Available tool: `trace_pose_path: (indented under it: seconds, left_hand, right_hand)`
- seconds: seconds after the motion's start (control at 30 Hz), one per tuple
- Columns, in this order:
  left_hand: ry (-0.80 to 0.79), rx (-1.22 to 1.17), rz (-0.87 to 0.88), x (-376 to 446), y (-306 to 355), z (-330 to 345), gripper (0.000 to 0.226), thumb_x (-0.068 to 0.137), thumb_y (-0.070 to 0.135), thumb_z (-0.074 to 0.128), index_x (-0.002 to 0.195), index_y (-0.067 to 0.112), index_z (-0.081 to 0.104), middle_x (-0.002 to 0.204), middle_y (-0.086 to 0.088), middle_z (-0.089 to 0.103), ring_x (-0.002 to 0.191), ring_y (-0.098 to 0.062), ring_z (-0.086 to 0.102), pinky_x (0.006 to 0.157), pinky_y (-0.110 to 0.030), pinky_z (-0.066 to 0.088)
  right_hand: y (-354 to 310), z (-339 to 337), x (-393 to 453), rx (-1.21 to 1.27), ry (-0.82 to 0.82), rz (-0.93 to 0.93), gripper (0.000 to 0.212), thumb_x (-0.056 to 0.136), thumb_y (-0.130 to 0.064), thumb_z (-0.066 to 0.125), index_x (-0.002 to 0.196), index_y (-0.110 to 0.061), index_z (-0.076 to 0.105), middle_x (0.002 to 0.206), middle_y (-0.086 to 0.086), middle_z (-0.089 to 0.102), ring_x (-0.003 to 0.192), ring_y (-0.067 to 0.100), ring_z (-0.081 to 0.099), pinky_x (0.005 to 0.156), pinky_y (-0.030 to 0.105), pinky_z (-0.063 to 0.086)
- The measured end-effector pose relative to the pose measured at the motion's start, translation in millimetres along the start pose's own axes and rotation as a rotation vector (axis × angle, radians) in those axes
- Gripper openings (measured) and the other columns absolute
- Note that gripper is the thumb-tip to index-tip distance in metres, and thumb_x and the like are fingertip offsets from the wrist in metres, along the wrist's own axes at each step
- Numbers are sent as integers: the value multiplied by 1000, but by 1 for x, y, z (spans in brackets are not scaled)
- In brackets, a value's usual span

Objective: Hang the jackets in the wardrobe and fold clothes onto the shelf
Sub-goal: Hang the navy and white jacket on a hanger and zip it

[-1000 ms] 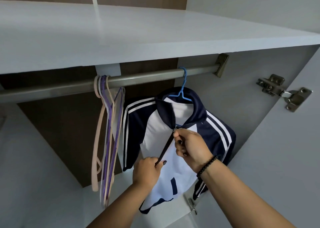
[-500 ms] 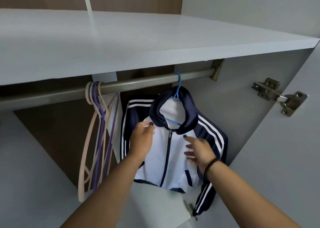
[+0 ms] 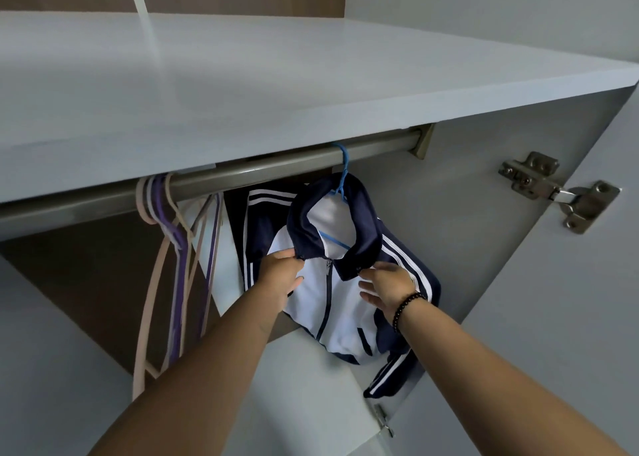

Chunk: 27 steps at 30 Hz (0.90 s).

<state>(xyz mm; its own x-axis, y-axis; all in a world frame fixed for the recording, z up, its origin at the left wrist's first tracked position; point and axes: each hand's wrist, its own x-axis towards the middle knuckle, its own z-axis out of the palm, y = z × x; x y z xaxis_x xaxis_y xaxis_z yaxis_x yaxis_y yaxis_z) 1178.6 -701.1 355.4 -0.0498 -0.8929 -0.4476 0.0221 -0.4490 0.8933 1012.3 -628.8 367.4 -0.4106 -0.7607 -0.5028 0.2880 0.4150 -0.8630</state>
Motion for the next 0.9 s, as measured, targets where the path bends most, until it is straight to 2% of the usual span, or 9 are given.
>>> trace_pose_path:
  seconds: [0.13, 0.2, 0.3, 0.47, 0.53, 0.63, 0.73, 0.83, 0.9]
  left_hand:
    - [11, -103, -6, 8, -11, -4, 25, 87, 1, 62, 110, 8, 64, 109, -7, 67, 102, -14, 63, 90, -31, 52]
    - [20, -181, -31, 9, -10, -3, 13, 86, -3, 58, 92, 7, 64, 96, -5, 67, 100, -15, 62, 83, -29, 51]
    - [14, -283, -68, 8, -7, -1, 24, 85, -10, 43, 70, 5, 54, 87, -6, 60, 89, -19, 58, 89, -33, 52]
    - [-46, -464, -99, -8, -16, -11, 43, 82, -13, 24, 94, 6, 61, 95, -10, 64, 90, -26, 60, 84, -33, 49]
    - [-53, -479, -137, -11, -24, -15, 44, 82, -12, 22, 98, 4, 60, 100, -13, 63, 94, -30, 59, 87, -35, 50]
    - [-71, -497, -176, -16, -24, -12, 34, 88, -6, 26, 81, 5, 58, 78, -12, 63, 70, -26, 62, 66, -32, 54]
    - [-105, -531, -208, -19, -21, -4, 33, 93, 2, 29, 68, 12, 49, 59, -6, 49, 50, -19, 51, 50, -26, 47]
    - [-101, -553, -184, -19, -21, -4, 35, 92, 3, 28, 63, 16, 44, 56, -4, 41, 48, -17, 43, 52, -25, 41]
    - [-70, -568, -110, -18, -19, -7, 35, 96, 7, 30, 80, 9, 62, 73, -10, 61, 66, -24, 61, 64, -33, 52]
  right_hand:
    - [7, -1, 6, 48, -55, -51, 39, 80, 15, 60, 116, 0, 58, 102, 14, 65, 96, 26, 64, 74, 27, 53]
    - [7, 3, 6, 63, -60, -98, 31, 78, 21, 54, 100, 1, 61, 90, 13, 61, 85, 25, 62, 73, 27, 54]
    - [5, 8, 5, 89, -68, -147, 31, 76, 27, 41, 78, 2, 59, 76, 13, 61, 72, 24, 60, 68, 28, 57]
    - [13, 1, 1, 251, -121, -125, 48, 73, 25, 21, 49, -9, 46, 41, 2, 45, 47, 16, 45, 49, 22, 46]
    - [15, -4, -4, 301, -158, -120, 42, 70, 20, 27, 54, -10, 52, 50, 4, 50, 54, 18, 48, 56, 26, 47]
    - [15, -3, -18, 373, -350, -107, 22, 53, -8, 53, 70, -16, 65, 75, 4, 66, 71, 19, 59, 61, 30, 52]
    - [16, 7, -22, 275, -319, -146, 36, 64, -26, 66, 98, -15, 66, 94, 2, 72, 89, 19, 67, 73, 37, 55]
    - [13, 9, -23, 28, -78, -292, 12, 78, 1, 53, 87, -4, 59, 80, 10, 66, 74, 26, 62, 64, 31, 49]
    - [11, 1, -22, 100, -24, -273, 25, 73, 14, 37, 71, -3, 55, 68, 11, 52, 64, 24, 47, 59, 28, 39]
